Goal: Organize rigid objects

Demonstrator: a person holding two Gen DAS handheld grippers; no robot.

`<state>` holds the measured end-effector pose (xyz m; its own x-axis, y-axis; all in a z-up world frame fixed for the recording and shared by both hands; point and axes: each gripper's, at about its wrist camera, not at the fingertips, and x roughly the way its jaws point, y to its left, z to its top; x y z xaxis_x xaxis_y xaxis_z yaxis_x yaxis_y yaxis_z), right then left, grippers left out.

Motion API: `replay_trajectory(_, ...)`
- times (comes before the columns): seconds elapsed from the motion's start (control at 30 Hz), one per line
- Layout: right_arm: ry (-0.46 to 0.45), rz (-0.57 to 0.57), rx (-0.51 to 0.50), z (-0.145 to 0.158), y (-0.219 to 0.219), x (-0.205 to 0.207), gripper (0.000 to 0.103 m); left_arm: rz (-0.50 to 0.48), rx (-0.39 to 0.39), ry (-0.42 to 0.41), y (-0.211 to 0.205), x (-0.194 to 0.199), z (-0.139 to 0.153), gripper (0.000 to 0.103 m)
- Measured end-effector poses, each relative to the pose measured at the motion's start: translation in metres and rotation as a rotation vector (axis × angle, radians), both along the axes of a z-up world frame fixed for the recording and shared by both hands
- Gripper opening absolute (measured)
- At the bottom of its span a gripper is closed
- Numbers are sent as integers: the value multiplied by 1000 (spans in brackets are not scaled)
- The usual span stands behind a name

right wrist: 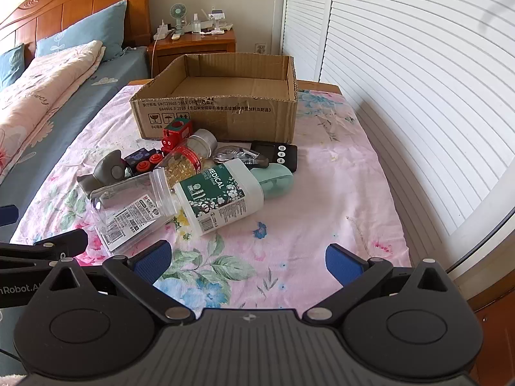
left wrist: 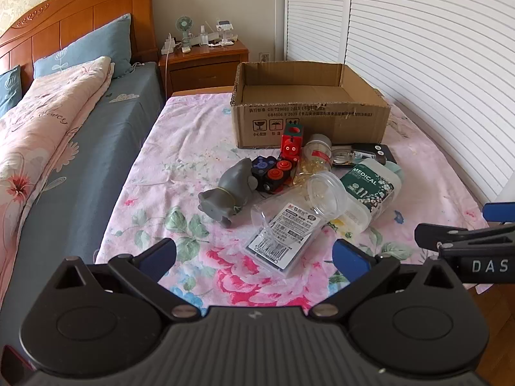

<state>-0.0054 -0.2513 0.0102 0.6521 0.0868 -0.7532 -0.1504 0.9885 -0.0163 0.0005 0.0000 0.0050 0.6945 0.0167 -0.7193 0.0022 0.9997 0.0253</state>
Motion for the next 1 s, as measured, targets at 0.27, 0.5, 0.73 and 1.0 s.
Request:
replay_trajectory(0.27, -1, 2, 2, 0, 0, 0, 103, 0, 6, -7, 0, -2, 1, 102)
replay_trajectory(0.5, -4, 3, 4, 1, -2, 1, 103, -4, 6, -7, -1, -2, 2, 102)
replay_trajectory(0.73, -6, 3, 1, 3, -3, 1, 103, -10, -4, 1, -2, 0, 3, 102)
replay_trajectory(1.0, -8, 6, -3, 3, -4, 1, 103, -10, -1, 1, -2, 0, 2, 102)
